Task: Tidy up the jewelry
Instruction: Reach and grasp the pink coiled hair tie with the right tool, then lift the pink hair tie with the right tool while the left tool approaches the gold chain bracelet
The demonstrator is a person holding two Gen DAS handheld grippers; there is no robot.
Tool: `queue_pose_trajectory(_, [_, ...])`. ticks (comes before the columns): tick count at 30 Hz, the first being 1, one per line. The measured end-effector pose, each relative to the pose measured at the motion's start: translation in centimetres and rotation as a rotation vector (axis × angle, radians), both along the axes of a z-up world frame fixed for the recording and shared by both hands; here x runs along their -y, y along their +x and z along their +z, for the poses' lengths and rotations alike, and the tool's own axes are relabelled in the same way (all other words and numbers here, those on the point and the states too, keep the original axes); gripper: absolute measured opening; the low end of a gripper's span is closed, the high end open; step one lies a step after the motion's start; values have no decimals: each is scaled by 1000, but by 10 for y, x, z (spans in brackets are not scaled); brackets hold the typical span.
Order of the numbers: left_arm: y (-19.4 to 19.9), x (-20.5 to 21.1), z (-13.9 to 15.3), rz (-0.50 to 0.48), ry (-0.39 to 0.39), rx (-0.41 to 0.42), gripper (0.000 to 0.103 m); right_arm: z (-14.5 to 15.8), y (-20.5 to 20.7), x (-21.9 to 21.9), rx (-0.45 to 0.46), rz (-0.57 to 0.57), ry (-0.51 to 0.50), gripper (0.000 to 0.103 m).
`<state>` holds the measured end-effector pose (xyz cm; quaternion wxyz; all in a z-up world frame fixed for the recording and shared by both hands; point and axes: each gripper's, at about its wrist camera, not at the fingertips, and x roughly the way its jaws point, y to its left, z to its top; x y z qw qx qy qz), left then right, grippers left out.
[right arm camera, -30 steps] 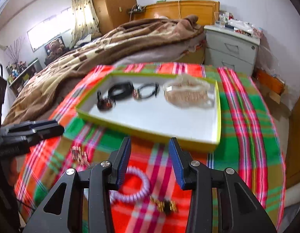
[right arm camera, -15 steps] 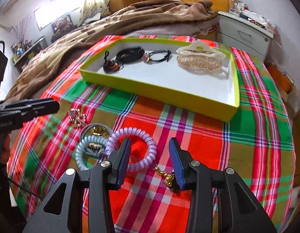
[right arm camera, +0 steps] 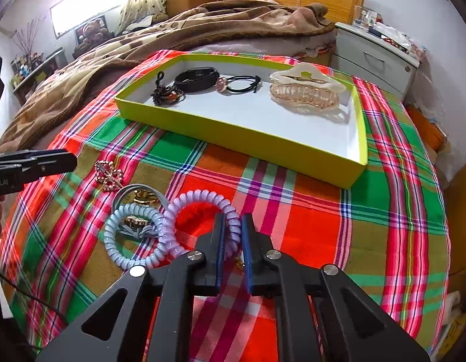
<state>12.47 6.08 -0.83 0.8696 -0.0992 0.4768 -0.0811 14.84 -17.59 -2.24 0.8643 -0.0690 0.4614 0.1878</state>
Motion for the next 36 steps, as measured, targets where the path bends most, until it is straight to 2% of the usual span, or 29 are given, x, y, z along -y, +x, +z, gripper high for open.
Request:
queue_pose_trajectory(5, [3,5,-3,-22,24,-10,49,12,-2,17,41,-78,58,10])
queue_pose_trajectory(9, [7,17,-4,-88,70,-10,49,23,-7,31,63,-127,109,10])
queue_pose_trajectory(11, [9,25,-3,-139,85,6,53,27,-10,35,71,-142,118,10])
queue_pose_trajectory(13, [12,35,-6,-193,128,11,54,31,-14,39,80,-151,130,10])
queue_pose_trajectory(15, [15,41,-9,-188,174,8,54,35,-17,41,89,-157,140,10])
queue_pose_trajectory(21, [14,49,-10,-237,142,1,54,40,-23,44,104,-171,159,10])
queue_pose_trajectory(24, [7,57,-10,-296,105,-11,54,39,-23,46,99,-181,168,10])
queue_pose_trajectory(26, [-2,63,-10,-337,128,0,54,38,-23,47,95,-184,171,10])
queue_pose_trajectory(30, [-5,62,-4,-343,137,28,54,36,-23,48,91,-192,172,10])
queue_pose_trajectory(32, [1,60,-2,-312,207,57,54,36,-24,48,91,-195,173,10])
queue_pose_trajectory(36, [13,59,-8,-321,264,55,54,37,-26,48,95,-194,175,10])
